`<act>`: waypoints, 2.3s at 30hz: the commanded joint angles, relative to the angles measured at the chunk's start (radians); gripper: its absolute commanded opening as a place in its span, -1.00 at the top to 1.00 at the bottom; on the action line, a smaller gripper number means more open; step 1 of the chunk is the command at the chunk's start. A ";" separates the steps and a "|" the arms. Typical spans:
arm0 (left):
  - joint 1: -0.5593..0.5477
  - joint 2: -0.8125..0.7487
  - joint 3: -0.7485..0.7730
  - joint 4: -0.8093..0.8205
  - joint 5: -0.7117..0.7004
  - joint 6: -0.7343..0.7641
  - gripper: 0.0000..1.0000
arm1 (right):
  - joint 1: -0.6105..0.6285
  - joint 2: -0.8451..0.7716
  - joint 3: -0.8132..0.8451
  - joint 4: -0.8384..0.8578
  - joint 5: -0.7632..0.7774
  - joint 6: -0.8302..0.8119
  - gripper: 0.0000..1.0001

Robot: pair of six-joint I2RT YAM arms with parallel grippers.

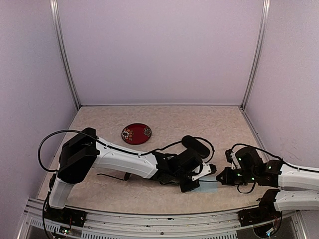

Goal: Organize the sunglasses
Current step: Put down the corner of the glasses cleaning cloth at the center of the board.

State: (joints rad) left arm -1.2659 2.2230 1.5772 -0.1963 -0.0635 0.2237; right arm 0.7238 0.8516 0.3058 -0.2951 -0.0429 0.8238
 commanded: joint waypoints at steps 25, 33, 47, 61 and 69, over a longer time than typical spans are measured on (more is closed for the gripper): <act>0.019 -0.026 -0.088 0.196 -0.084 -0.192 1.00 | -0.005 0.002 0.020 0.047 -0.047 -0.030 1.00; 0.098 0.017 0.017 0.126 0.054 -0.239 1.00 | -0.005 -0.020 0.031 0.046 -0.070 -0.081 0.91; 0.148 0.133 0.188 -0.013 0.096 -0.225 0.85 | -0.004 0.072 0.036 0.145 -0.113 -0.155 0.49; 0.134 -0.012 0.022 0.097 0.018 -0.253 0.40 | -0.004 0.176 0.051 0.095 -0.037 -0.163 0.36; 0.075 -0.108 -0.086 0.168 -0.057 -0.223 0.22 | 0.020 0.135 0.024 0.037 -0.072 -0.133 0.33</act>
State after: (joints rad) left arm -1.1534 2.1780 1.5196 -0.0917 -0.0696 -0.0181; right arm 0.7288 1.0195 0.3302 -0.2096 -0.1093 0.6743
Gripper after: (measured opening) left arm 0.383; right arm 0.334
